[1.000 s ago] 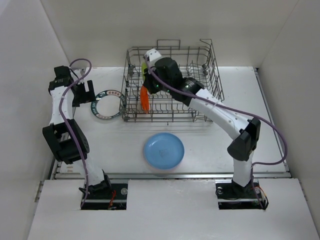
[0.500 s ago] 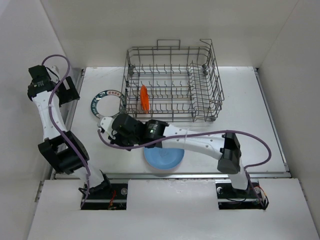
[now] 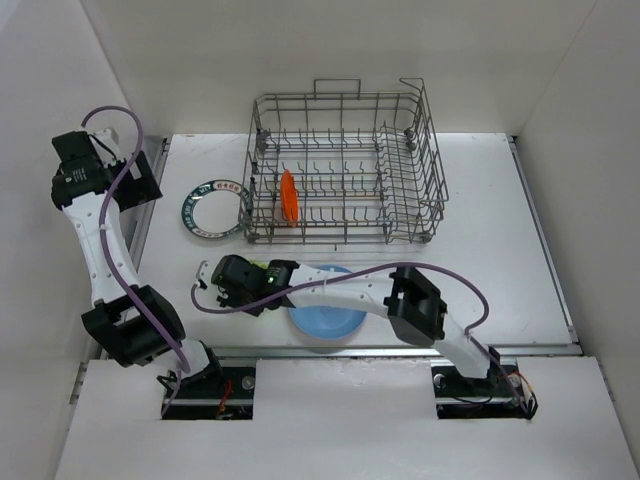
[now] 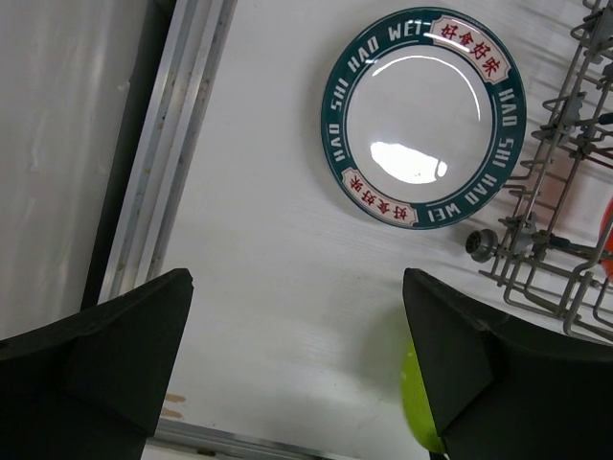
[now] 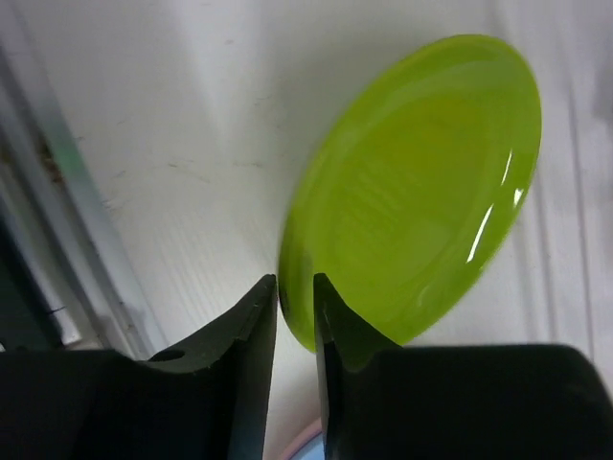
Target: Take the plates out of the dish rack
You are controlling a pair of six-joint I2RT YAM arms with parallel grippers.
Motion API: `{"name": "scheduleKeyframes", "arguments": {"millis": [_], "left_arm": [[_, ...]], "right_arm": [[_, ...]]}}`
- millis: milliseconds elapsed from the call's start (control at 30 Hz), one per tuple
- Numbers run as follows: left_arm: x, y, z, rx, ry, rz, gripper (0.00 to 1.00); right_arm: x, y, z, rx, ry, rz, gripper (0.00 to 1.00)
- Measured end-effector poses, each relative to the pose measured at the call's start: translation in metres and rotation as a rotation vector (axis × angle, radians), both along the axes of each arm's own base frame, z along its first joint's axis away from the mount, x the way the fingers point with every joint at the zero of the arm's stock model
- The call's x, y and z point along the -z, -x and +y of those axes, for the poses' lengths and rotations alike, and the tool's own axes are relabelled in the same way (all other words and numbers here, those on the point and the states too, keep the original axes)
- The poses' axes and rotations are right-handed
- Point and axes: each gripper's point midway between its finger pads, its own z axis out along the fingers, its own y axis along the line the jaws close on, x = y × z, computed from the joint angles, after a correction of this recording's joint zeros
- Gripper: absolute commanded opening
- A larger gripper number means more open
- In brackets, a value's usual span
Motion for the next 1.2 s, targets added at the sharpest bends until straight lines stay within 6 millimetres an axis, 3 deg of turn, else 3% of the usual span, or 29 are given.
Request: {"name": "scheduleKeyframes", "arguments": {"millis": [67,200,333,467,567,633,700,800,833,867,900,1033,1100,1200], "left_arm": [[-0.001,0.0,-0.001,0.005,0.005,-0.002,0.9],[-0.007,-0.001,-0.005,0.021,0.017,-0.016,0.9],[-0.019,-0.005,-0.012,0.048,0.042,-0.052,0.9],[-0.038,-0.016,-0.024,0.09,0.072,-0.103,0.9],[-0.055,-0.031,-0.049,0.175,0.074,-0.14,0.9],[-0.066,-0.044,-0.078,0.265,0.081,-0.161,0.9],[-0.074,-0.057,-0.111,0.365,0.084,-0.171,0.9],[-0.073,-0.073,-0.161,0.511,0.078,-0.147,0.9],[-0.068,-0.079,-0.187,0.581,0.071,-0.124,0.9],[-0.064,-0.081,-0.197,0.606,0.066,-0.111,0.9],[-0.056,-0.083,-0.214,0.648,0.06,-0.083,0.9],[-0.008,-0.088,-0.279,0.792,0.011,0.051,0.9],[0.015,-0.088,-0.298,0.831,-0.036,0.116,0.9],[0.039,-0.095,-0.309,0.838,-0.138,0.176,0.91]], "right_arm": [[0.0,0.005,0.003,-0.012,-0.019,0.036,0.35],[0.002,0.014,0.006,-0.027,-0.035,0.101,0.64],[-0.008,0.017,0.012,-0.035,-0.069,0.141,0.67],[-0.044,0.007,0.01,0.008,-0.145,0.149,0.72],[-0.1,-0.015,-0.007,0.086,-0.259,0.149,0.73],[-0.153,-0.043,-0.034,0.171,-0.37,0.139,0.75],[-0.21,-0.085,-0.075,0.292,-0.496,0.103,0.75],[-0.281,-0.158,-0.165,0.537,-0.655,-0.014,0.8],[-0.295,-0.182,-0.201,0.641,-0.683,-0.063,0.84],[-0.303,-0.196,-0.226,0.715,-0.698,-0.098,0.84],[-0.309,-0.217,-0.265,0.837,-0.705,-0.142,0.85],[-0.295,-0.258,-0.343,1.117,-0.663,-0.184,0.86],[-0.276,-0.277,-0.378,1.241,-0.616,-0.192,0.86],[-0.242,-0.299,-0.417,1.382,-0.53,-0.189,0.86]]}}
